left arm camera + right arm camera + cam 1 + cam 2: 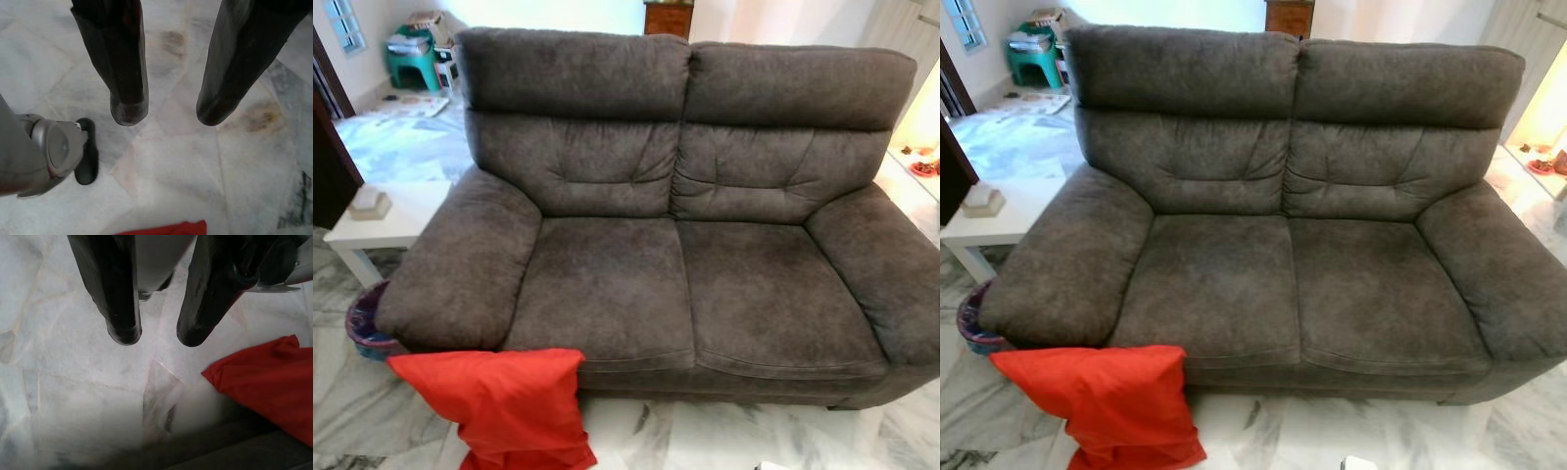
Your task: Move the pillow to the sofa from floor
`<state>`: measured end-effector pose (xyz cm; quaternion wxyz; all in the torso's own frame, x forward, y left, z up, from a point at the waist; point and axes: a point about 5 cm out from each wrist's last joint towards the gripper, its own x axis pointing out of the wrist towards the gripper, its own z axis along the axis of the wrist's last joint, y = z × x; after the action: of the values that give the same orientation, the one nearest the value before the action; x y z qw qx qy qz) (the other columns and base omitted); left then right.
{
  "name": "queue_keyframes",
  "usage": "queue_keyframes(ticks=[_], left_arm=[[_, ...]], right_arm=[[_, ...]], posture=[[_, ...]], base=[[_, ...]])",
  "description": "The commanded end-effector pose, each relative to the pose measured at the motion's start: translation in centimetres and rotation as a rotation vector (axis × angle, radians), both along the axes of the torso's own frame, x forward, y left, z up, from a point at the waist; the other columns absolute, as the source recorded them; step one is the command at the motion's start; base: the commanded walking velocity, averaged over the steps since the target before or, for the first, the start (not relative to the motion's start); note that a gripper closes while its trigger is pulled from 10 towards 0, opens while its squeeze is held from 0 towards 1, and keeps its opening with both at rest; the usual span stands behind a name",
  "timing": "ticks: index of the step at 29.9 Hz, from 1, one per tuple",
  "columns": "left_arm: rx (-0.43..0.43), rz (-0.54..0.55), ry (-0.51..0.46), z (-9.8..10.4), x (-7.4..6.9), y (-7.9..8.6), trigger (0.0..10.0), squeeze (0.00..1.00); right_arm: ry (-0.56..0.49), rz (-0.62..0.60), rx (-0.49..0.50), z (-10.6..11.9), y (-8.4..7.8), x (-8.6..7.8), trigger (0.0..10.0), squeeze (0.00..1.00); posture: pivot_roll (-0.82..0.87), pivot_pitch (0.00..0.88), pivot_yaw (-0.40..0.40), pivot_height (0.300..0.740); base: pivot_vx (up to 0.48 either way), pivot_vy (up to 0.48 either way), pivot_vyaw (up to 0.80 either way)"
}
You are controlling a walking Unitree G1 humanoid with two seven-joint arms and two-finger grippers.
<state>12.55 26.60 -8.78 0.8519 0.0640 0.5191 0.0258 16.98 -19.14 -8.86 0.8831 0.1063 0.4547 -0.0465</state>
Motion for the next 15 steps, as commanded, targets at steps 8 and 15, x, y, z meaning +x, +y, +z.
queue_keyframes(ticks=[8, 15], left_arm=[[0.0, -0.013, 0.031, -0.33, -0.79, -0.2, 10.0, 0.0], [0.002, -0.01, 0.033, -0.35, -0.98, -0.08, 10.0, 0.0]], right_arm=[[0.028, -0.002, -0.011, -0.36, -0.41, -0.96, 10.0, 0.0], [0.029, 0.002, -0.01, -0.36, -0.33, -0.94, 10.0, 0.0]], posture=[[0.1, 0.07, 0.004, 0.74], [0.1, 0.071, 0.004, 0.74]], base=[[0.0, 0.35, 0.0], [0.0, 0.351, 0.0]])
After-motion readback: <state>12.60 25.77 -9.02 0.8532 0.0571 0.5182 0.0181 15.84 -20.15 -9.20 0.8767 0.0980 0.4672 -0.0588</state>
